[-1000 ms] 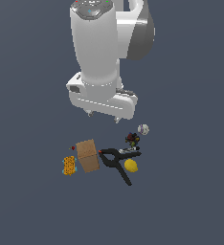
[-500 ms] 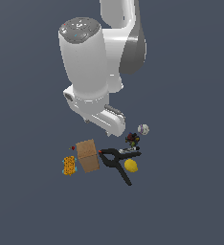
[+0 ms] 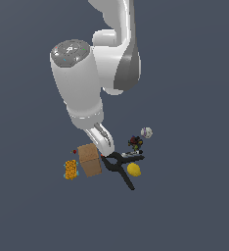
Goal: Pick up a designated object from a clutter of objects.
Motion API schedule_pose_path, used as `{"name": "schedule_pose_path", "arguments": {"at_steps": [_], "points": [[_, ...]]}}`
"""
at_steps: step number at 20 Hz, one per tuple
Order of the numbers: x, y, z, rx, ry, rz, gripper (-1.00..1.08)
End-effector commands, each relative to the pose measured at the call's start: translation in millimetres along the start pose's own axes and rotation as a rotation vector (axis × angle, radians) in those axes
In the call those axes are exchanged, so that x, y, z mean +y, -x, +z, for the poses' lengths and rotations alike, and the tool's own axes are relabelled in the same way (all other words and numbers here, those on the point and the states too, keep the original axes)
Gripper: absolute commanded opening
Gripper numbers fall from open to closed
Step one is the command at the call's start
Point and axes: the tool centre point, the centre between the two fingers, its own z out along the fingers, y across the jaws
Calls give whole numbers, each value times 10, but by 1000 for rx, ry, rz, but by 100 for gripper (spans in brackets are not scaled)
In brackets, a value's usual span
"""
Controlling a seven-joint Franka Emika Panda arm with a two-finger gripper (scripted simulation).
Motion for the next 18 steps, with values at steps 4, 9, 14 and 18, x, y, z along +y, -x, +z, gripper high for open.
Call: {"name": "schedule_pose_path", "arguments": {"at_steps": [4,9,14,18], "points": [[-2,-158,148,6,-1,157,100],[1,-262,248,11,-2,261,100],[5,-327,312,14,-2,326,100],[7,-351,336,16,-2,351,100]]}}
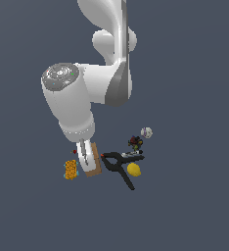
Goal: Pick up a designated object from a clutter of objects.
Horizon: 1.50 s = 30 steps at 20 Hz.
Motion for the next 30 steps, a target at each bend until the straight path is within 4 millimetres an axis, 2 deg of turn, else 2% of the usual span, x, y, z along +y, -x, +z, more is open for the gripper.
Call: {"name": "schedule_pose_path", "arguments": {"at_steps": [1,7,15,21,22,30], "points": [[-4,-11,10,1,0,12,100],[-1,-7,65,1,0,8,100],[10,-8,427,1,0,12,100],[-3,-12,511,1,0,13,100],[-3,-12,511,1,0,13,-100],[-3,-12,511,1,0,13,-100]]}}
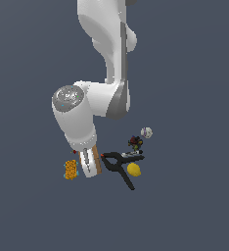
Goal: Pick up a designated object from a clutter of objects.
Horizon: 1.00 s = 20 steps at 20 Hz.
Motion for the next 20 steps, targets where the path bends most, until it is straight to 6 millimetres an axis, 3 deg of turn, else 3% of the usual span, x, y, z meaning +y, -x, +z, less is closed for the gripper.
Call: {"name": "schedule_pose_path", "arguments": {"at_steps": [1,6,10,20], "points": [[1,-3,6,0,0,0,-100],[-20,37,-53,0,0,0,-100],[-77,144,-212,0,0,0,-100],[-359,656,-979,1,1,1,-100]]}}
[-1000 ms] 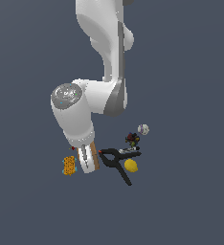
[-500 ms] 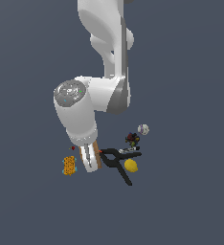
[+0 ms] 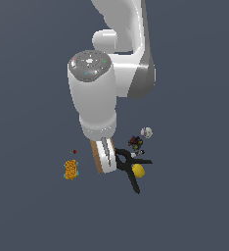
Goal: Pick up a designated object from a clutter of objects.
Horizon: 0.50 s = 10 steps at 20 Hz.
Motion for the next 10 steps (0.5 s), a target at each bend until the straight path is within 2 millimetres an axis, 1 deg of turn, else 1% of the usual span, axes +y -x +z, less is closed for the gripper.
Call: {"name": "schedule_pose_path", "arguments": {"at_steps": [1,10], "points": [[-112,174,-291,3,-11,-3,-100],[-426,731,-1124,3,-11,-3,-100]]}}
